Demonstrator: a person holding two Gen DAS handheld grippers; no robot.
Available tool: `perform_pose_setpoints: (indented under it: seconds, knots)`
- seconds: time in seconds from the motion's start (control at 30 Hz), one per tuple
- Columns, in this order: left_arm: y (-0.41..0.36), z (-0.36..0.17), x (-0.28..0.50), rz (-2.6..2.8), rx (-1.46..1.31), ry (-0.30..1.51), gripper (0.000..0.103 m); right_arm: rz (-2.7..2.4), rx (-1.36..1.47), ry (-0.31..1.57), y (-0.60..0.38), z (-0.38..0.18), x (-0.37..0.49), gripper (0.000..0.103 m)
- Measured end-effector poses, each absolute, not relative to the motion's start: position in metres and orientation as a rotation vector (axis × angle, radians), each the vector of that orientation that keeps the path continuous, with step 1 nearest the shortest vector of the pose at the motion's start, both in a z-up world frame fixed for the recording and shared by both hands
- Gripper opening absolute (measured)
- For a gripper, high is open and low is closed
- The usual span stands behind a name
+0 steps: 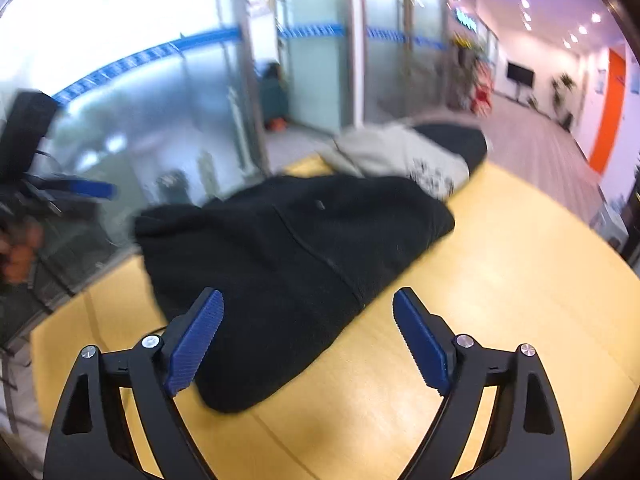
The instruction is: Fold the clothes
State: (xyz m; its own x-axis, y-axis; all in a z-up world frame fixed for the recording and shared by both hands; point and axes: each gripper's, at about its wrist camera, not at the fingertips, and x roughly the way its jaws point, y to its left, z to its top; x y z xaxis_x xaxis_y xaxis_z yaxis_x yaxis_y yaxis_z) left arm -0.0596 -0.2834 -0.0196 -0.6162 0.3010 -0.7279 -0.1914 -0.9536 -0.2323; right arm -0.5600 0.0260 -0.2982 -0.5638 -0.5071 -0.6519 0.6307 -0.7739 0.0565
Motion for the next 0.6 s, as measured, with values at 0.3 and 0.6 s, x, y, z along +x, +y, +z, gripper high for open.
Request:
perform_pose_setpoints:
  seconds: [0.3, 0.6]
  knots:
    - [-0.284, -0.128, -0.074, 2.568, -1.476, -0.115, 0.097, -2.297, 0.920, 0.182, 0.096, -0.282, -0.436, 0.091]
    - [-0.233, -0.005, 0.007, 2.749, -1.541, -0.175, 0.093, -2.316, 0.836, 0.225, 0.155, -0.207, -0.394, 0.096]
